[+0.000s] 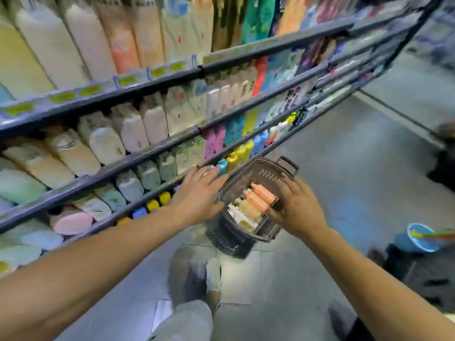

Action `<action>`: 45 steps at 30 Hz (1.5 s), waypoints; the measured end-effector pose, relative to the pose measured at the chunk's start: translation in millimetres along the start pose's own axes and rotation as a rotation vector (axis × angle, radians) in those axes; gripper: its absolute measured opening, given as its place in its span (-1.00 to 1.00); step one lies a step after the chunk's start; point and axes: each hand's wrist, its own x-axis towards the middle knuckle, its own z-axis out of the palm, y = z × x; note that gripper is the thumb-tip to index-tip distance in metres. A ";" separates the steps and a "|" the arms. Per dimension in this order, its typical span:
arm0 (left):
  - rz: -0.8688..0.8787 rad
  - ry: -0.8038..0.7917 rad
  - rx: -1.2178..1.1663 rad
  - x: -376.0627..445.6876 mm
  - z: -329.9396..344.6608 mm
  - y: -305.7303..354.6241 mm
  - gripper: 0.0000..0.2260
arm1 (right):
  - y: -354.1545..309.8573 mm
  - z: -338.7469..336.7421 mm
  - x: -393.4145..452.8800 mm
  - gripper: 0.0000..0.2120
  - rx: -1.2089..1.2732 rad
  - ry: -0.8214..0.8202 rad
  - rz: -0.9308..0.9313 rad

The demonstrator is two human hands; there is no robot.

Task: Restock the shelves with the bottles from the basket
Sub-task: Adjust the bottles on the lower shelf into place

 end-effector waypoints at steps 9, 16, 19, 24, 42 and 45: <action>0.013 -0.204 -0.067 153.1 47.7 -10.0 -0.33 | 94.1 52.7 127.7 -0.23 0.029 -0.253 0.006; -0.071 -0.271 -0.084 211.4 89.0 -14.4 -0.33 | 135.1 105.5 204.8 -0.19 0.102 -0.390 -0.151; -0.153 -0.347 -0.113 235.1 115.4 -6.9 -0.34 | 157.1 137.0 240.4 -0.19 0.109 -0.478 -0.262; -0.409 -0.368 -0.238 278.8 170.7 21.7 -0.33 | 195.2 194.6 298.9 -0.27 0.163 -0.583 -0.459; -1.207 -0.383 -0.729 291.9 455.6 105.0 -0.33 | 244.0 470.1 328.4 -0.29 0.275 -0.985 -0.329; -1.339 -0.346 -0.816 288.3 503.6 111.1 -0.33 | 245.2 519.9 316.6 -0.29 0.295 -1.012 -0.304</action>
